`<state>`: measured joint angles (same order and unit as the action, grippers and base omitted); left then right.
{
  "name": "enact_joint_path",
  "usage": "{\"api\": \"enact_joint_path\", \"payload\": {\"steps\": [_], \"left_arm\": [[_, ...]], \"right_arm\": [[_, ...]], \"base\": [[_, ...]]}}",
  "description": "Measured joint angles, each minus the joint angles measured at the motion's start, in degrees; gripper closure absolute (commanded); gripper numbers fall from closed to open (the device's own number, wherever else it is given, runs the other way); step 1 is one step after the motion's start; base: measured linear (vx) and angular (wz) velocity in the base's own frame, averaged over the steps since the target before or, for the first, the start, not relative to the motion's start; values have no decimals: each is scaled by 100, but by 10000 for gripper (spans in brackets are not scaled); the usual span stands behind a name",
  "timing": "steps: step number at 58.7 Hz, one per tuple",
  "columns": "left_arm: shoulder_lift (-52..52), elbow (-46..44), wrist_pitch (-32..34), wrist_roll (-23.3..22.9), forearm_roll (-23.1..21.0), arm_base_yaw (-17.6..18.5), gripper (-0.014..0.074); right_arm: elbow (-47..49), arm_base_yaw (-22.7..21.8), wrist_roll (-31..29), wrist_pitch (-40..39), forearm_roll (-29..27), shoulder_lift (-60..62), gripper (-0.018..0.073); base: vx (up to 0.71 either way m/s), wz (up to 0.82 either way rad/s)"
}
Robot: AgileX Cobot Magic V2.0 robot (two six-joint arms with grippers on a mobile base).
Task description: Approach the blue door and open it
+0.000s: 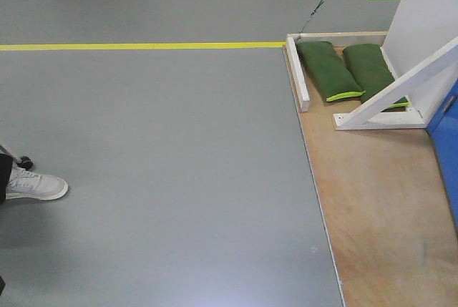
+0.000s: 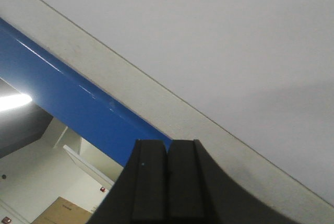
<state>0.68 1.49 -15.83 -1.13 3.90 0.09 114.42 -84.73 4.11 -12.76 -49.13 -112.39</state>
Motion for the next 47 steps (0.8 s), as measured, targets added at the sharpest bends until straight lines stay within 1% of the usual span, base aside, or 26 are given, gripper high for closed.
{"api": "enact_joint_path", "payload": {"steps": [4,8,11,15,18,21,26,37,47], "left_arm": [[0,0,0,0,0,0,524],[0,0,0,0,0,0,524],[0,0,0,0,0,0,524],[0,0,0,0,0,0,524],[0,0,0,0,0,0,524],[0,0,0,0,0,0,524],[0,0,0,0,0,0,524],[0,0,0,0,0,0,524],[0,0,0,0,0,0,524]], "right_arm": [[0,0,0,-2,276,0,547],[0,0,0,-7,927,0,547],[0,0,0,-7,1593,0,547],[0,-7,35,-130,2232,0,547],[0,-37,35,-250,2645,0,547],[0,-50,35,-356,2911,0,547],[0,-66,35,-444,3082,0,547],[0,-122,24,-448,3249,5,547],[0,-282,17,-408,3319,-111,547]], "base": [[0,0],[0,0],[0,0],[0,0],[0,0],[0,0],[0,0],[0,0],[0,0]]}}
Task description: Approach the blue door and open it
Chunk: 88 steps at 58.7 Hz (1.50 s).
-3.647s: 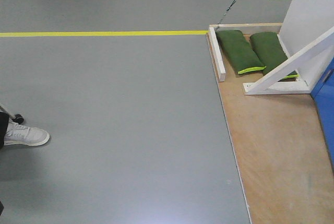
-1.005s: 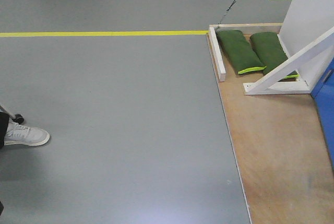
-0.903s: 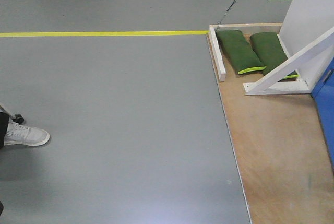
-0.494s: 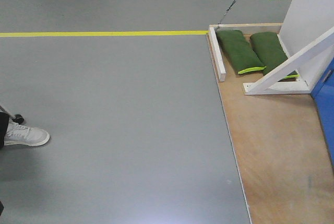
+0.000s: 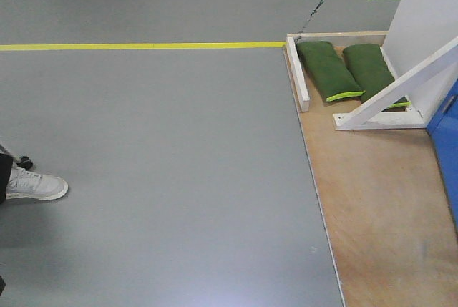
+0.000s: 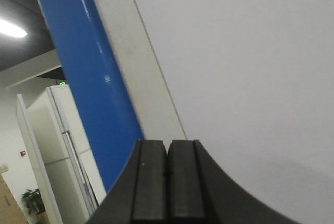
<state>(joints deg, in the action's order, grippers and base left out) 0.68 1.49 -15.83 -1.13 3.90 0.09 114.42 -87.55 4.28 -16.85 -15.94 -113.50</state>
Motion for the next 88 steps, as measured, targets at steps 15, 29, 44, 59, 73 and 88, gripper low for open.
{"api": "enact_joint_path", "payload": {"steps": [15,29,44,59,73,88], "left_arm": [[0,0,0,0,0,0,524],[0,0,0,0,0,0,524],[0,0,0,0,0,0,524],[0,0,0,0,0,0,524],[0,0,0,0,0,0,524],[0,0,0,0,0,0,524]], "right_arm": [[0,-148,0,84,11,-324,547],[0,-91,-6,78,319,-560,547],[0,116,-6,90,469,-768,547],[0,393,-12,109,476,-825,547],[0,565,-12,130,480,-829,547],[0,615,-12,185,456,-757,547]], "base": [[0,0],[0,0],[0,0],[0,0],[0,0],[0,0]]}}
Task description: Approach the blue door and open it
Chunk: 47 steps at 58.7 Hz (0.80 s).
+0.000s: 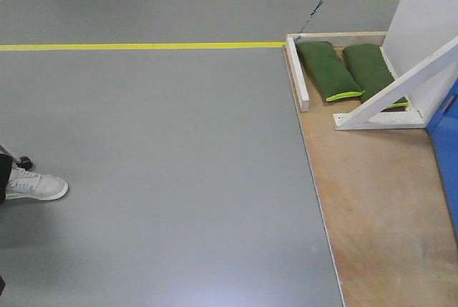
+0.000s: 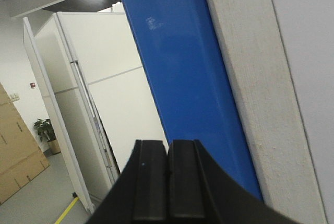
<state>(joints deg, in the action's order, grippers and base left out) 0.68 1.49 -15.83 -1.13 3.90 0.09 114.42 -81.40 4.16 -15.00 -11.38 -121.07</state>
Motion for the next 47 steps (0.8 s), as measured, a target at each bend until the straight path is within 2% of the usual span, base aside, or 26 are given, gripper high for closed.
{"api": "enact_joint_path", "payload": {"steps": [13,38,47], "left_arm": [[0,0,0,0,0,0,524],[0,0,0,0,0,0,524],[0,0,0,0,0,0,524]], "right_arm": [[-20,26,-5,338,-18,227,547],[-27,40,-5,1590,3,1167,547],[-27,47,-11,1752,-300,1508,547]], "base": [[0,0],[0,0],[0,0]]}}
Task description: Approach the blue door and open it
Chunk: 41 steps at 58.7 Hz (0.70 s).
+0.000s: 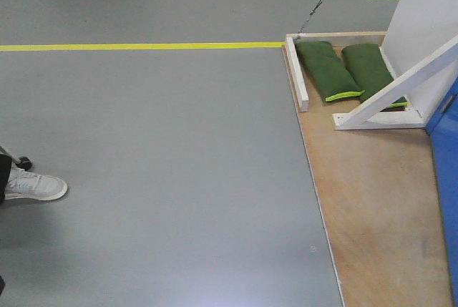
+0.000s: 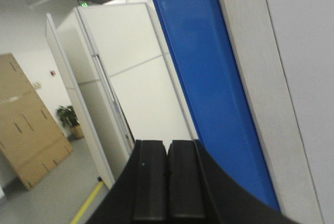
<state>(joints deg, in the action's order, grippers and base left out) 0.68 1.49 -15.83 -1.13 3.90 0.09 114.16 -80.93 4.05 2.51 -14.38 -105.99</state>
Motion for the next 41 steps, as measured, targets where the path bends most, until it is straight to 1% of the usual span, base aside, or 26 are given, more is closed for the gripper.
{"api": "enact_joint_path", "payload": {"steps": [5,12,24,28,36,41], "left_arm": [[0,0,0,0,0,0,524],[0,0,0,0,0,0,524],[0,0,0,0,0,0,524],[0,0,0,0,0,0,524],[0,0,0,0,0,0,524],[0,0,0,0,0,0,524]], "right_arm": [[0,0,5,95,-307,172,547],[0,0,5,375,-879,380,547],[0,0,11,1249,-1845,584,547],[0,12,16,1501,-2252,598,547],[-4,12,83,2034,-3468,598,547],[-23,12,150,2355,-4522,575,547]], "base": [[0,0],[0,0],[0,0],[0,0],[0,0],[0,0]]}}
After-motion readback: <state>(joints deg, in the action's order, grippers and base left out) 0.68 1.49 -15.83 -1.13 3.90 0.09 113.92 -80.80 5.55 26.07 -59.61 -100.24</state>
